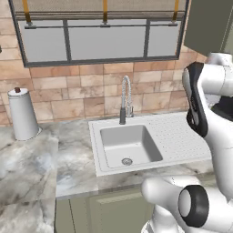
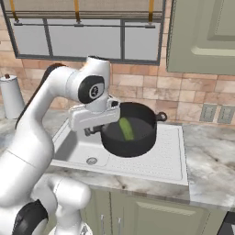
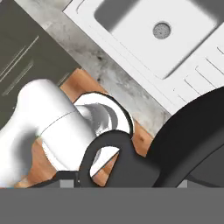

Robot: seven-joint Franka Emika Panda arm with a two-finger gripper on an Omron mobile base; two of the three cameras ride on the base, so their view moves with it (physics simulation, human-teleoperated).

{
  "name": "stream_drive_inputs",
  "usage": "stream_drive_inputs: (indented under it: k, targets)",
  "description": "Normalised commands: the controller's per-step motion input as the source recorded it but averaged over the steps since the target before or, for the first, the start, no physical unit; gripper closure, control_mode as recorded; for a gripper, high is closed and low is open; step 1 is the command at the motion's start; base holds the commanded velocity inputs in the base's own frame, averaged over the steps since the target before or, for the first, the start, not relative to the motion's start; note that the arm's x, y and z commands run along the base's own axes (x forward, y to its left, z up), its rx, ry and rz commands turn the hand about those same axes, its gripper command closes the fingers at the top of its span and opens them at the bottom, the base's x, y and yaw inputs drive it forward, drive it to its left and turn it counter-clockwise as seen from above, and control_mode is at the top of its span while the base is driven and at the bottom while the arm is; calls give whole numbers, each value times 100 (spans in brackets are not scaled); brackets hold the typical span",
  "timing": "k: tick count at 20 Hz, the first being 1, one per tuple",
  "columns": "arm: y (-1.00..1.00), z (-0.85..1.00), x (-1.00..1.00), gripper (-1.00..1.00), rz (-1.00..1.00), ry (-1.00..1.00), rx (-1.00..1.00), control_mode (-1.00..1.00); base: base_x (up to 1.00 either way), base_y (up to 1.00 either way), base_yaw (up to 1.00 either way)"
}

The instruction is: Dump the cucumber from the pot into the sink. Then turn on the water and wash the cucumber. Then turn off the water and put the cucumber back in the pot.

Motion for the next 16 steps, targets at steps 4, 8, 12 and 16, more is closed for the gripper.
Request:
stream_drive_inputs:
  k: [4, 8, 12, 16]
  targets:
    - [100, 64, 0, 100, 4, 21, 13, -100, 0, 0, 0]
    - [99, 33, -15, 100, 3, 14, 8, -100, 0, 0, 0]
    - [100, 17, -42, 100, 1, 2, 1, -100, 0, 0, 0]
    - [100, 19, -76, 100, 0, 0, 0, -100, 0, 0, 0]
